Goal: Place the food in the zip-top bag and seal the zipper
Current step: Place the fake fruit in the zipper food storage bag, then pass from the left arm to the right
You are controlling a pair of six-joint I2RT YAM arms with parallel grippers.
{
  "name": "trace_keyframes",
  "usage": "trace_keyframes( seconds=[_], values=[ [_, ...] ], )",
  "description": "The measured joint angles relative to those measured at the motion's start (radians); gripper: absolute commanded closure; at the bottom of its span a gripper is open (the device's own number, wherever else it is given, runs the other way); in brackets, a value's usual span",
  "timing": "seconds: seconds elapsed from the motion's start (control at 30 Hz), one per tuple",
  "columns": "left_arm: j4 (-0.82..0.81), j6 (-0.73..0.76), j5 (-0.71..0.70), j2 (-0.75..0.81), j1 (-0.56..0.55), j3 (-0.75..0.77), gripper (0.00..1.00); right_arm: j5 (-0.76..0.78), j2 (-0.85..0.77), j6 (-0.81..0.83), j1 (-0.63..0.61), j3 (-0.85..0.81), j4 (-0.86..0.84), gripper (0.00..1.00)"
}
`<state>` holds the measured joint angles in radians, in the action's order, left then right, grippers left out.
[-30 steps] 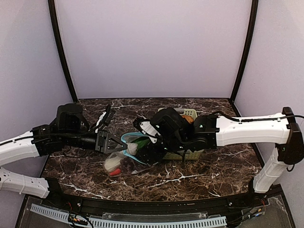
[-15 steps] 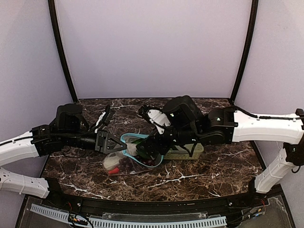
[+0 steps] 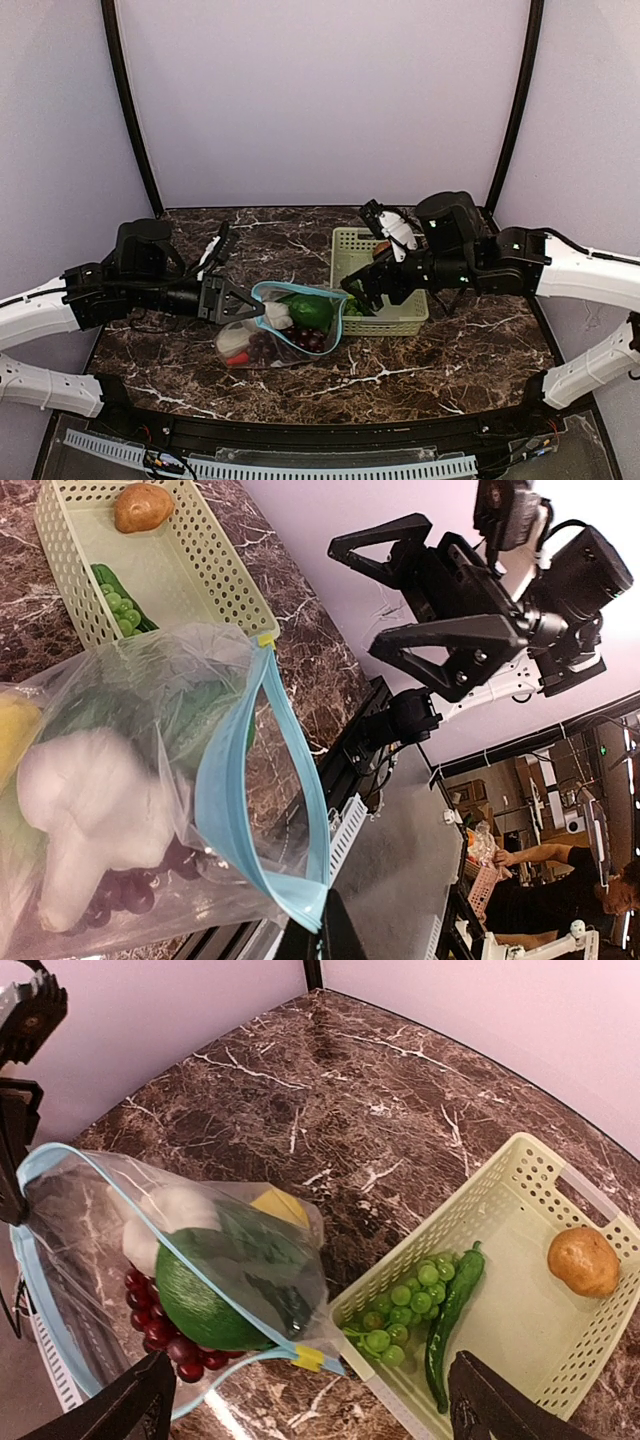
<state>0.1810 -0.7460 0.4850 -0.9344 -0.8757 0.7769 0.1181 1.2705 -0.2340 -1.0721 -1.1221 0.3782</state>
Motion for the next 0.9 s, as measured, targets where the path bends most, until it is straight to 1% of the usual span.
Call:
trace_keyframes(
  seconds=[0.1,0.17,0.4,0.53,0.63,0.7,0.77,0.9],
  values=[
    [0.002,-0.003,-0.007,0.003,0.000,0.000,0.99,-0.063,-0.055,0.020,0.067,0.109,-0.045,0.13],
    [0.003,-0.007,-0.010,0.004,0.000,0.000,0.99,-0.111,-0.090,0.046,0.103,0.186,-0.080,0.19],
    [0.010,-0.021,-0.012,0.005,0.000,0.000,0.99,-0.266,-0.164,0.135,0.176,0.390,-0.253,0.34],
    [0.011,-0.024,-0.011,0.005,0.000,0.000,0.99,-0.320,-0.164,0.195,0.201,0.436,-0.341,0.38],
    [0.012,-0.025,-0.011,0.005,0.000,0.000,0.99,-0.350,-0.156,0.237,0.203,0.442,-0.401,0.45],
    [0.013,-0.025,-0.011,0.005,0.000,0.000,0.99,-0.370,-0.148,0.262,0.204,0.442,-0.437,0.47],
    [0.016,-0.025,-0.011,0.005,0.000,0.000,0.99,-0.388,-0.139,0.286,0.205,0.442,-0.463,0.52],
    [0.016,-0.025,-0.011,0.005,0.000,0.000,0.99,-0.425,-0.102,0.328,0.205,0.441,-0.498,0.58]
  ],
)
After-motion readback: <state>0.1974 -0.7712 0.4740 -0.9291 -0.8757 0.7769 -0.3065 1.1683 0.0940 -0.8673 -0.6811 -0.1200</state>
